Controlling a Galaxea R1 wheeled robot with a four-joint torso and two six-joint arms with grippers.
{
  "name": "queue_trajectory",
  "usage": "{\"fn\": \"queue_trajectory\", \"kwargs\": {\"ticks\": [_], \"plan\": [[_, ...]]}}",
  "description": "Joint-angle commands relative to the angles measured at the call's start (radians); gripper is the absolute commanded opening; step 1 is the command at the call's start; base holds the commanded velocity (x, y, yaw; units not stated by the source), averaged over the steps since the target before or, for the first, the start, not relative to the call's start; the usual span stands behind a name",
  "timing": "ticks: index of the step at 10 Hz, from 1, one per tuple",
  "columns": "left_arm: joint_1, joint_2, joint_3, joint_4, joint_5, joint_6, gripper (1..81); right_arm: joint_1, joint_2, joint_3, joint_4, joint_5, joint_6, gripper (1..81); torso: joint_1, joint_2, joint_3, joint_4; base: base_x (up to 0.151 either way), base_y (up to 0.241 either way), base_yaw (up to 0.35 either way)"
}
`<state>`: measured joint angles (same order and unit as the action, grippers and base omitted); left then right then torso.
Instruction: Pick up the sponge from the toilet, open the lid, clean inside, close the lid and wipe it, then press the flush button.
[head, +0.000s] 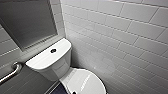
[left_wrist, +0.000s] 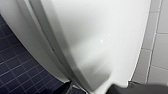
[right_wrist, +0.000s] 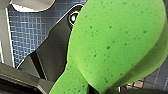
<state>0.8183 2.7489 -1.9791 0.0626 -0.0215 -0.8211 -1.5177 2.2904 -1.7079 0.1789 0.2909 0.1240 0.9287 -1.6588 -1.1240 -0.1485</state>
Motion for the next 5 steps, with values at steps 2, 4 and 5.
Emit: {"fn": "queue_trajectory", "kwargs": {"ticks": [2, 4, 5], "plan": [[-0.113, 0.009, 0.046, -0.001, -0.005, 0.000, 81.1, 0.013, -0.041, 0.018, -0.004, -0.068, 0.003, 1.0, 0.000, 0.000, 0.000, 0.000, 0.000, 0.000, 0.000], [-0.113, 0.011, 0.046, 0.000, -0.011, 0.002, 81.1, 0.015, -0.036, 0.015, -0.004, -0.068, 0.003, 1.0, 0.000, 0.000, 0.000, 0.000, 0.000, 0.000, 0.000], [-0.113, 0.014, 0.048, 0.000, -0.012, 0.000, 81.1, 0.015, -0.036, 0.015, -0.004, -0.068, 0.003, 1.0, 0.000, 0.000, 0.000, 0.000, 0.000, 0.000, 0.000]]}}
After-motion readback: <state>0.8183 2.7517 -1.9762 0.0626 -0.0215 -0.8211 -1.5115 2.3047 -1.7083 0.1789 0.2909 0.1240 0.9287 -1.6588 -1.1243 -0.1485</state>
